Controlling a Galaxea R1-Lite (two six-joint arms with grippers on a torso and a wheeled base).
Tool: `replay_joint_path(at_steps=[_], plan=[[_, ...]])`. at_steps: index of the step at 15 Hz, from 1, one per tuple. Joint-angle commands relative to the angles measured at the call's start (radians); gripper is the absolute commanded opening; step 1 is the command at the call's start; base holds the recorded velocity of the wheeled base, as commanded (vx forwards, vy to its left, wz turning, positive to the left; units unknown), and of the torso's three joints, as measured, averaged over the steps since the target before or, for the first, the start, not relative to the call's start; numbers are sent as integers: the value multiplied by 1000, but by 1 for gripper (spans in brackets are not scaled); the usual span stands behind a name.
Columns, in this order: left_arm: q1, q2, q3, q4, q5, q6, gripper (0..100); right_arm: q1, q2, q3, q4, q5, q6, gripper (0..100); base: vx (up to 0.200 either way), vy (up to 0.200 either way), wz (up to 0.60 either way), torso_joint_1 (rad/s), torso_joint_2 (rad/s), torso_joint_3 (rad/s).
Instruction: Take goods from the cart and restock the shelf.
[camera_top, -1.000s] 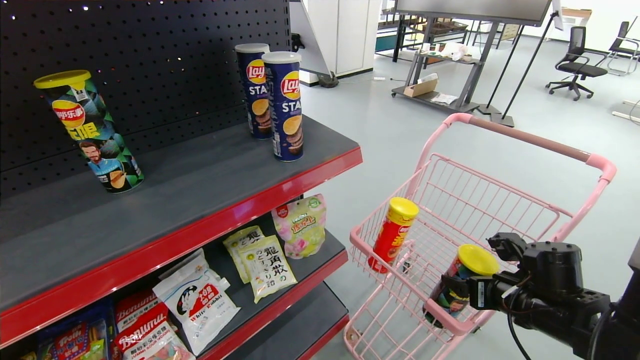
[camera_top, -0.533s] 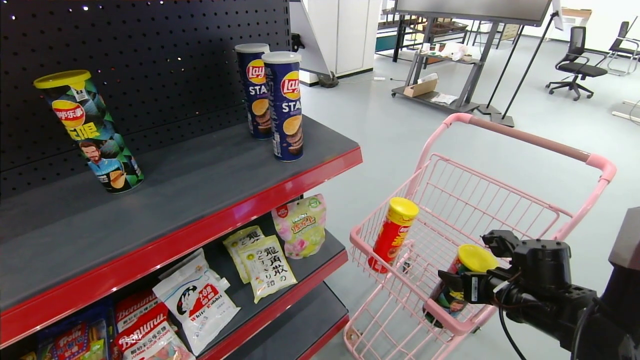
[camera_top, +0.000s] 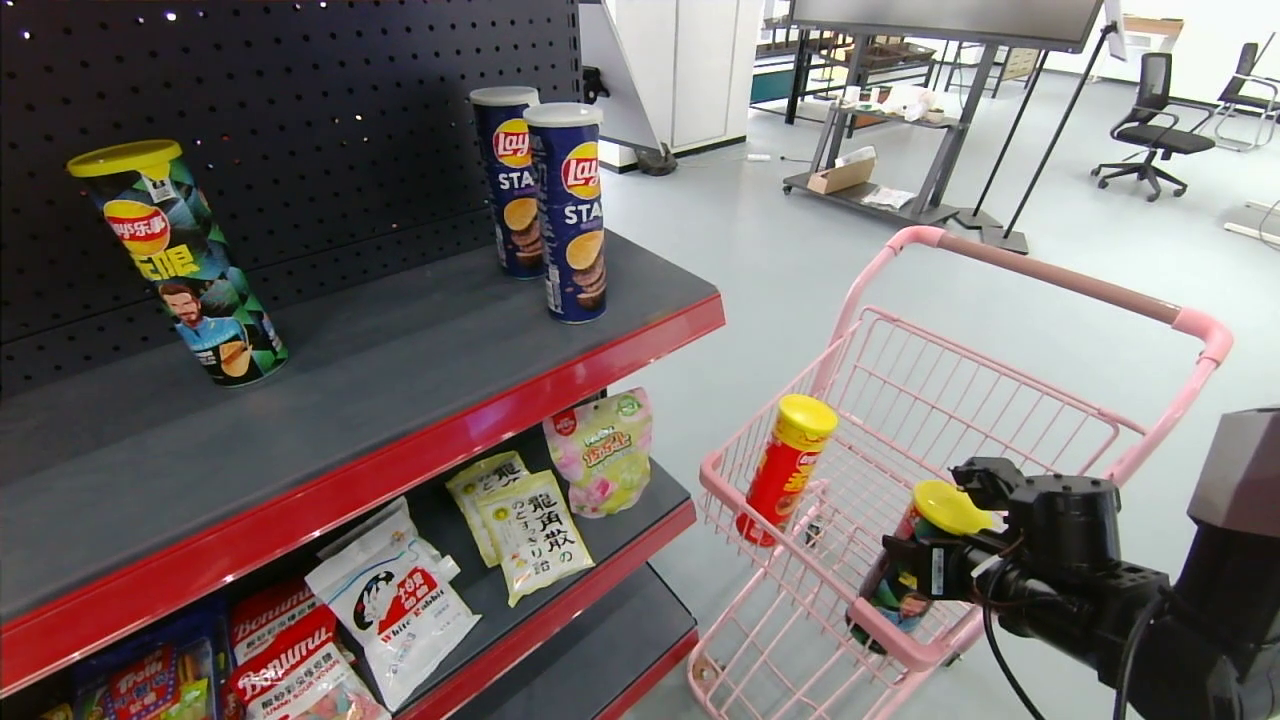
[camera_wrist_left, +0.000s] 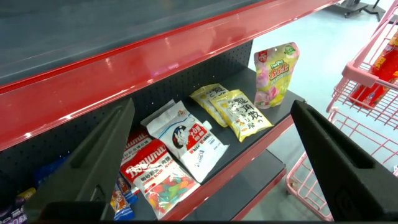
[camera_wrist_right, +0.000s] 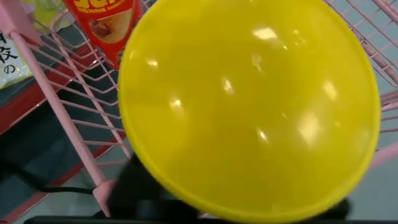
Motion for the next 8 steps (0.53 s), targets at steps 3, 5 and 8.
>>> replay_joint_path(at_steps=[3,5,8], plan=[[0,0,0,0,0,0,100,7,5,1,-1,-2,1,0,0,0,0,0,0,0],[0,0,0,-1,0,0,100,20,-7,0,-38,-9,-10,0,0,0,0,0,0,0],[0,0,0,-1,0,0,100,21,-131,-144,-15,-26,-136,0,0,0,0,0,0,0]])
